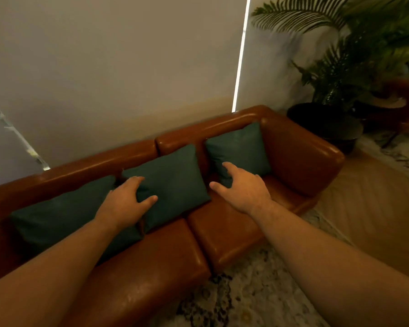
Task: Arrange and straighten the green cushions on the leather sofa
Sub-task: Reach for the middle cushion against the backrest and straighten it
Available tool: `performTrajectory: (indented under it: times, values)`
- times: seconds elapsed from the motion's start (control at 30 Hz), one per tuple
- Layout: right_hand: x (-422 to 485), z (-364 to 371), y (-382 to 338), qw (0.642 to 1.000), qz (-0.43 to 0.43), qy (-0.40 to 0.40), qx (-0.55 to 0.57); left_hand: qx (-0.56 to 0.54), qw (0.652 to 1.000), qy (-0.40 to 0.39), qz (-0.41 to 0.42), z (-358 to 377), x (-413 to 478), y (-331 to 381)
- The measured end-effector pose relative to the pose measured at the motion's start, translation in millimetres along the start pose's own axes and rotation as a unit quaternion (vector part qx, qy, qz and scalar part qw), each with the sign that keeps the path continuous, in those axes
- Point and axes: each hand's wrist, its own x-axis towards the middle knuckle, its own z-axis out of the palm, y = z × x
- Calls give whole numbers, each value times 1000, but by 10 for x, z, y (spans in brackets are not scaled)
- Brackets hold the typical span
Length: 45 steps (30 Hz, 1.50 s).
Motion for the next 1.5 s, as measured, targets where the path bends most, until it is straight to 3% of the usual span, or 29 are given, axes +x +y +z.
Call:
performTrajectory:
  times: [0.33,0.6,1.07,1.27,1.4,1.5]
  values:
    - [614,-948,2128,1000,5,-1,-14,-86,995,-3,-47,1142,884,1995]
    - [1358,-975,3111,999,28,-30,30,-158,983,-1,-89,1731,1597,2765]
    - [3617,-304,4114,989,79,-87,91,-270,953,-44,-128,2946,4085,2873]
    - [4646,330,4698,977,98,-86,169,-378,892,42,-243,3850,4751,2659]
    - [5090,928,5054,965,104,-104,216,-390,850,105,-338,4427,4905,2412]
    - [5351,1377,5293,962,89,-128,224,-422,835,118,-333,4781,5059,2244]
